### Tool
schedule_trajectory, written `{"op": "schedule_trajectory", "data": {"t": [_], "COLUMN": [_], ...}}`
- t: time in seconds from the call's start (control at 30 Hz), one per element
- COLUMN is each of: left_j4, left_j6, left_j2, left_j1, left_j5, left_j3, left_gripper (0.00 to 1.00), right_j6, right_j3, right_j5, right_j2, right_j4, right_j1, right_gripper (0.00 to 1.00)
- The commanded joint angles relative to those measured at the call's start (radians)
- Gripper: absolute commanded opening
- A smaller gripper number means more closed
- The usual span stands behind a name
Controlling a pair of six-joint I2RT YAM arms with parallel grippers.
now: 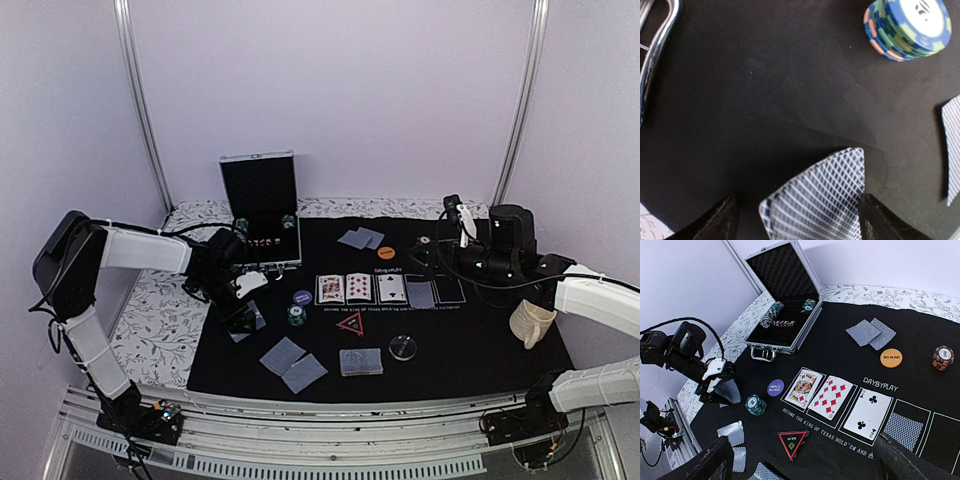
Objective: Distribute texas hold em gaming equipment
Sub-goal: Pick up the face-down deck piles from the poker table mat.
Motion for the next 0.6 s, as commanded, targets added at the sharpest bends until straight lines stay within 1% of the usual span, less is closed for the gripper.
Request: {"op": "schedule_trajectory", "data": {"t": [0.0, 0.1, 0.2, 0.37, 0.47, 0.5, 0.57], "left_j4": [-0.067, -0.077, -0.091, -0.102, -0.104, -0.106, -0.109], "left_j6": [-0.009, -0.014, -0.015, -0.002, 0.006, 0.009, 0.011], "left_j2": [-0.022, -0.026, -0.033, -0.041, -0.038, -0.037, -0.037], "left_j1": [-0.009, -0.015, -0.019, -0.027, -0.036, -0.039, -0.045], "left_j5": [0.050, 0.055, 0.075, 0.114, 0.114, 0.117, 0.127], "left_j3": [0.014, 0.017, 0.019, 0.006, -0.005, -0.005, -0.008], "left_gripper": [0.84, 0.82, 0.73, 0.63, 0.52, 0.51, 0.52], "right_j6": [-0.012, -0.013, -0.015, -0.019, -0.022, -0.023, -0.026], "right_j3": [-0.010, -0.009, -0.006, -0.003, 0.002, 0.003, 0.003], "right_j5": [-0.009, -0.007, -0.003, 0.003, 0.008, 0.010, 0.013], "right_j2": [-0.020, -0.020, -0.018, -0.019, -0.025, -0.027, -0.036], "right_j4": [0.008, 0.008, 0.005, -0.001, -0.010, -0.013, -0.016], "right_j1": [0.002, 0.004, 0.002, 0.003, 0.002, 0.002, 0.002], "right_gripper": [0.99, 0.99, 0.99, 0.99, 0.99, 0.99, 0.99]}}
